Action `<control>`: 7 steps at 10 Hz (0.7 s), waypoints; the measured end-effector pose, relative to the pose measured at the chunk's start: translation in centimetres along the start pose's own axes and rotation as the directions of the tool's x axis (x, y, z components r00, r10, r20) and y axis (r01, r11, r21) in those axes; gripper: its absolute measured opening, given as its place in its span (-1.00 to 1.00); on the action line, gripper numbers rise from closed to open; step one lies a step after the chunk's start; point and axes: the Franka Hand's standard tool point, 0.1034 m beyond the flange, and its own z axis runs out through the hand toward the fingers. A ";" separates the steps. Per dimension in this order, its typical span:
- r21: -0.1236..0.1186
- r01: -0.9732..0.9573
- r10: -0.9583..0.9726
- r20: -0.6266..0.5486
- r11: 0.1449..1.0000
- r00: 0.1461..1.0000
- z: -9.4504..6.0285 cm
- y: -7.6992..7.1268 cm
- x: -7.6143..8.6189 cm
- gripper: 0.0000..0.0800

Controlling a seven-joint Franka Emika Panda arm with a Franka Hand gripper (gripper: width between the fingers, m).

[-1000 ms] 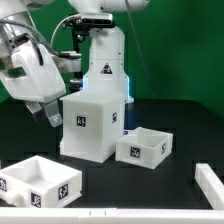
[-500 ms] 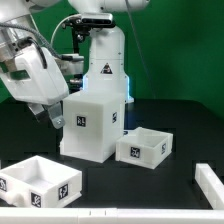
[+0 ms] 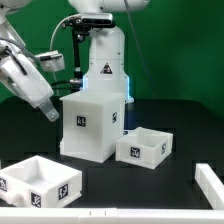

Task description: Assemble drawer

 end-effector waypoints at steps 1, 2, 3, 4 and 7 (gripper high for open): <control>-0.017 0.004 -0.003 0.092 1.000 0.996 0.3 0.6 -0.6 0.62; -0.025 -0.013 0.017 0.175 1.000 0.984 0.4 1.1 -0.2 0.62; -0.019 -0.062 0.065 0.261 0.998 0.963 0.9 2.3 0.1 0.62; -0.029 -0.109 0.113 0.323 0.994 0.940 1.8 3.6 0.2 0.62; -0.015 -0.205 0.196 0.380 0.979 0.904 3.1 3.6 -0.2 0.62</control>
Offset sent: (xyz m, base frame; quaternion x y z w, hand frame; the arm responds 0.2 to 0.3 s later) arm -0.0420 -0.0053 -0.0222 0.0374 -0.2028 0.1161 0.9716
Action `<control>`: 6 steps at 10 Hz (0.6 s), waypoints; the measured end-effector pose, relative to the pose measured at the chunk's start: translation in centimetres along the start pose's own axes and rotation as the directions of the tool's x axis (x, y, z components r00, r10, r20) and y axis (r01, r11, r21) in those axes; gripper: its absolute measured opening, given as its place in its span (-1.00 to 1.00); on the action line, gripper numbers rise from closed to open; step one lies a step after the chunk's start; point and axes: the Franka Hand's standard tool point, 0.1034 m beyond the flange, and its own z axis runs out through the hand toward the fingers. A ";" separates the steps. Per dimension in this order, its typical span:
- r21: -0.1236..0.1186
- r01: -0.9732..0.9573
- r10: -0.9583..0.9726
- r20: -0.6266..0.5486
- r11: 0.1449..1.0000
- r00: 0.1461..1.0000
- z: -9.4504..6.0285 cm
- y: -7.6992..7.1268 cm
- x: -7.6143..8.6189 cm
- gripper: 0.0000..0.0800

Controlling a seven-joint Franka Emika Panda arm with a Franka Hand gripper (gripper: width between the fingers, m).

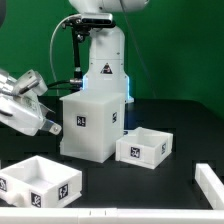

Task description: Assemble drawer

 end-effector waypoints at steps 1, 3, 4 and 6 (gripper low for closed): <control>0.000 0.000 0.000 0.001 1.000 1.000 0.1 0.0 0.0 0.62; 0.022 -0.044 0.044 0.020 0.999 0.999 1.0 -0.1 -0.3 0.62; 0.014 -0.051 0.050 0.029 0.999 0.998 1.9 -0.2 -0.8 0.62; -0.004 -0.034 0.034 0.024 0.999 0.999 2.6 -1.1 -1.6 0.62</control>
Offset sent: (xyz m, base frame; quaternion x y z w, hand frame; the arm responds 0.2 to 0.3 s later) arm -0.0039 0.0404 -0.0029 0.0429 -0.0122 0.0855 0.9953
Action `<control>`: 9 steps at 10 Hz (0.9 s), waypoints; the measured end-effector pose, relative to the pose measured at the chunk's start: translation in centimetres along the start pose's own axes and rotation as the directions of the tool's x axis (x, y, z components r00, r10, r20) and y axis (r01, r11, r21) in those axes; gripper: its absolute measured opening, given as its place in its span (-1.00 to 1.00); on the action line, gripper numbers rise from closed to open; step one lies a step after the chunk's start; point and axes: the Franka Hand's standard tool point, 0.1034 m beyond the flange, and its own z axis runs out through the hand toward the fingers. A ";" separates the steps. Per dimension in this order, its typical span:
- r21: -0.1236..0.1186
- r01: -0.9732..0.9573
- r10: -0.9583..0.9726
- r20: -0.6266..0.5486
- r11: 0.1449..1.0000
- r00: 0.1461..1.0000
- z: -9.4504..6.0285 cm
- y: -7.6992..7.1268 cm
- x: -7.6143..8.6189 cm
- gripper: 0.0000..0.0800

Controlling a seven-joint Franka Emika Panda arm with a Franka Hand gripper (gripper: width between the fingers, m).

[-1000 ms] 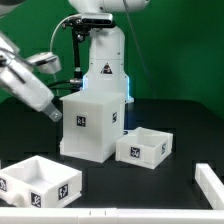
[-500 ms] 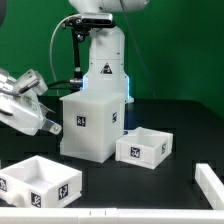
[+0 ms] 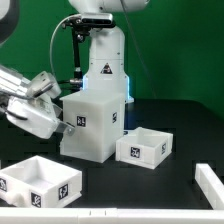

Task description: Assemble drawer

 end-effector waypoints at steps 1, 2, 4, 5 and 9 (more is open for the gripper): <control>-0.003 -0.011 0.011 0.005 1.000 1.000 0.4 -0.2 -0.2 0.62; -0.010 -0.008 0.008 0.007 1.000 1.000 0.6 -0.3 -0.2 0.62; -0.010 -0.008 0.008 0.008 1.000 1.000 0.6 -0.3 -0.2 0.41; -0.010 -0.008 0.008 0.008 1.000 1.000 0.7 -0.2 -0.2 0.04; -0.009 -0.008 0.008 0.010 1.000 1.000 0.7 -0.3 -0.2 -0.81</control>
Offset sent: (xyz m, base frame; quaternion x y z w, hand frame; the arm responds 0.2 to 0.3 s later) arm 0.0000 0.0000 0.0000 0.0000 0.0000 0.0000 1.0000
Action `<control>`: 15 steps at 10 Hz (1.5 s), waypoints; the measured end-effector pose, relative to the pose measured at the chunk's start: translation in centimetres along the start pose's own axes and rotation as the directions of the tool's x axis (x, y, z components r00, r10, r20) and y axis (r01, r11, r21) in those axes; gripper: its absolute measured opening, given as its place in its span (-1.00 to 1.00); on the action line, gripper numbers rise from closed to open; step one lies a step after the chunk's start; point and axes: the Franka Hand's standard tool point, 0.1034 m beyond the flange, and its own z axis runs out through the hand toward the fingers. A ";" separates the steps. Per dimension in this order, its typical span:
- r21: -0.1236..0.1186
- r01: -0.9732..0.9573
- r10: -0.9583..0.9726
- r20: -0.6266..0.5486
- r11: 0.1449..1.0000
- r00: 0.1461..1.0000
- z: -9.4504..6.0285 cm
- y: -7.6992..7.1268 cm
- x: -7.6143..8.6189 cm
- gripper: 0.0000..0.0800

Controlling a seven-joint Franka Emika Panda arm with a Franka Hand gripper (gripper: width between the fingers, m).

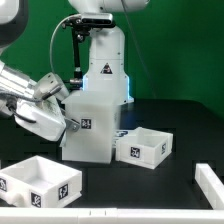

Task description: Assemble drawer

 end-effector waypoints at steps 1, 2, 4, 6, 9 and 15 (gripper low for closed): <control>0.000 0.000 0.000 0.000 1.000 1.000 0.0 0.0 0.0 -0.91; 0.000 0.000 0.000 0.000 1.000 1.000 0.0 0.0 0.0 -0.91; 0.000 0.000 0.000 0.000 1.000 1.000 0.0 0.0 0.0 -0.91; -0.037 0.016 -0.015 0.022 0.999 1.000 -0.6 1.0 0.2 -0.91; -0.104 -0.001 0.008 0.070 0.995 0.998 -5.2 0.9 -1.2 -0.91; -0.104 0.005 -0.019 -0.134 0.995 0.991 -7.5 -1.0 -2.1 -0.91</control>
Offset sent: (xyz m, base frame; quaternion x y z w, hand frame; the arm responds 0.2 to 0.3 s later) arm 0.0000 0.0000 0.0000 0.0000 0.0000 0.0000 1.0000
